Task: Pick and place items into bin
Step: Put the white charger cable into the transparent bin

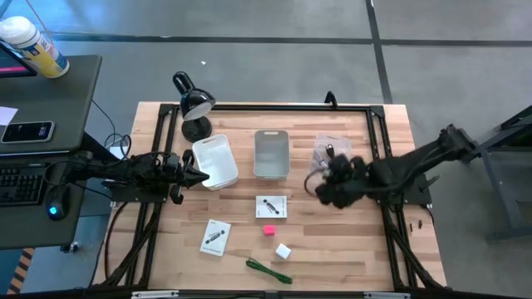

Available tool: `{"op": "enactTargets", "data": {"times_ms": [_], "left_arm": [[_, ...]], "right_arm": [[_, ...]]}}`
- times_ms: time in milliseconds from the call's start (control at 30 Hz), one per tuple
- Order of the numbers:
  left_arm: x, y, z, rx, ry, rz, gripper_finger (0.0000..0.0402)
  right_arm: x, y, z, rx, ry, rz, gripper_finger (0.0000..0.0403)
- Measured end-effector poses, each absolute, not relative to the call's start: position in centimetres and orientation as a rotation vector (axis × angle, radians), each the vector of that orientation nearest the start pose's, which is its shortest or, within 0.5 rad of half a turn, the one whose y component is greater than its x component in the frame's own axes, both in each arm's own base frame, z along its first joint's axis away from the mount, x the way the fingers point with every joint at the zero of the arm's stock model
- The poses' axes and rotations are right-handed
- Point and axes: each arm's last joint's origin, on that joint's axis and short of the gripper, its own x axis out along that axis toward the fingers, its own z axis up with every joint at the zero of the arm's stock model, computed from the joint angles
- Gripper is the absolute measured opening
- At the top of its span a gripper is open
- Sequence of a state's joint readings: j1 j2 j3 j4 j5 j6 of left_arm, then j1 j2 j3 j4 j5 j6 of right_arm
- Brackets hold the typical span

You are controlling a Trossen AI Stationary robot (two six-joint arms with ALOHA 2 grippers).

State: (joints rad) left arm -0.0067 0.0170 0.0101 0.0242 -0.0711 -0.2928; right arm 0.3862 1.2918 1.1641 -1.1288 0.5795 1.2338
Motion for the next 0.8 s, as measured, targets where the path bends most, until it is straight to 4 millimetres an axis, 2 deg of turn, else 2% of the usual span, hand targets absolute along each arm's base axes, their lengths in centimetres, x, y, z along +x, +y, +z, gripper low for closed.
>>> {"op": "enactTargets", "data": {"times_ms": [267, 467, 600, 800], "left_arm": [[9.8, 0.1, 16.8, -0.294, -0.026, 0.061, 0.0003], [9.8, 0.1, 16.8, -0.294, -0.026, 0.061, 0.0003], [9.8, 0.1, 16.8, -0.294, -0.027, 0.061, 0.0003], [9.8, 0.1, 16.8, -0.294, -0.025, 0.055, 0.0003]], "right_arm": [[20.8, 2.3, 30.2, 0.532, 0.834, -1.003, 0.0043], [21.0, -0.5, 30.1, 0.640, 0.809, -1.133, 0.0047], [21.2, -1.8, 29.7, 0.703, 0.812, -1.189, 0.0043], [22.9, -2.2, 27.9, 0.647, 0.936, -1.200, 0.0048]]}}
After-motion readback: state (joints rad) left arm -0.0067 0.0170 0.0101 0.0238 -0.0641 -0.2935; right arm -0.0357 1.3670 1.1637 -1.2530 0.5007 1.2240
